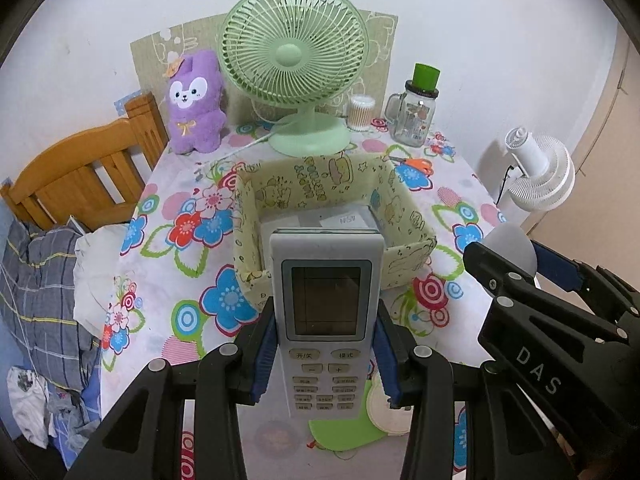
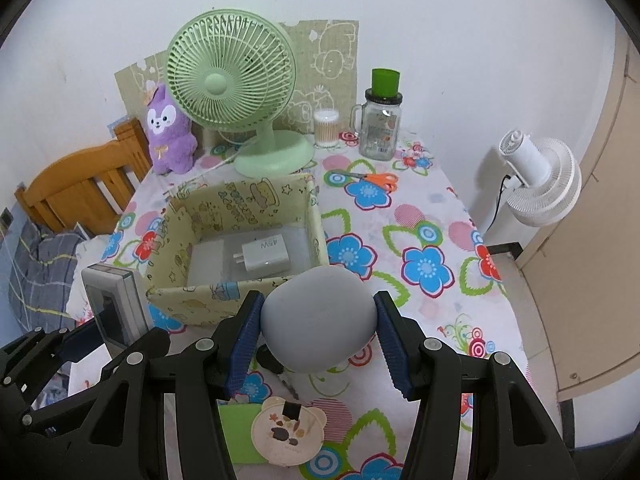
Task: Organize rigid objects
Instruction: 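Lift the remote with the left tool while the right tool carries the puck toward the fabric box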
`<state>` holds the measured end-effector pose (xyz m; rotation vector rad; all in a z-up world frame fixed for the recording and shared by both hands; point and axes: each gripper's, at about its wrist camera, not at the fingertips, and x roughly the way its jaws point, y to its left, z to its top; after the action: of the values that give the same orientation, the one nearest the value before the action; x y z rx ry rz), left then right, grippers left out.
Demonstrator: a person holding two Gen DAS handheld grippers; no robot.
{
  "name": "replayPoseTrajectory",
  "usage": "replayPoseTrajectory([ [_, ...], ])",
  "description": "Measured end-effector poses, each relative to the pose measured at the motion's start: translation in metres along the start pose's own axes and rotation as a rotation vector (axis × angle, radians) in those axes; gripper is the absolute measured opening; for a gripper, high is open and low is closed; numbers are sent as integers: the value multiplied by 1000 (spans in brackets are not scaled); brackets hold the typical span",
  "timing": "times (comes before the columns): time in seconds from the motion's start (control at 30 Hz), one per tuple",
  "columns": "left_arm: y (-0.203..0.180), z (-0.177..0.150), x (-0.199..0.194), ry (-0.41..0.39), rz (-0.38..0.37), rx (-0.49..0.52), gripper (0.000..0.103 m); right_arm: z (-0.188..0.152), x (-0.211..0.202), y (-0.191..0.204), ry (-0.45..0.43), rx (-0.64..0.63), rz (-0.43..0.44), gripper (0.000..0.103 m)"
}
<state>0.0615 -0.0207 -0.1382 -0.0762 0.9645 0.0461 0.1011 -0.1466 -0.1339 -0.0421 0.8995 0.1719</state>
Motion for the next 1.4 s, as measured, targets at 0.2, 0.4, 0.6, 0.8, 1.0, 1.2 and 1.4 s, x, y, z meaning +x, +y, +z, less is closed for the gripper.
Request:
replayPoseTrajectory([
  [0.2, 0, 6, -8, -11, 1, -2, 45, 6, -9, 0, -16, 2, 0, 59],
  [0.4, -2, 16, -17, -41, 0, 6, 45, 16, -19, 1, -46, 9, 1, 59],
  [0.6, -2, 26, -23, -66, -4, 11, 45, 26, -27, 1, -71, 12, -1, 59],
  [0.8, 1, 33, -23, -74, -6, 11, 45, 33, -27, 2, -82, 18, 2, 59],
  [1.0, 3, 42, -21, -83, -8, 9, 45, 42, -25, 4, -90, 23, 2, 59],
  [1.2, 7, 51, -14, -77, -17, 4, 45, 51, -17, 6, -84, 34, 4, 59],
  [1.4, 9, 64, -5, -76, -26, 4, 45, 64, -7, 7, -87, 43, 3, 59],
])
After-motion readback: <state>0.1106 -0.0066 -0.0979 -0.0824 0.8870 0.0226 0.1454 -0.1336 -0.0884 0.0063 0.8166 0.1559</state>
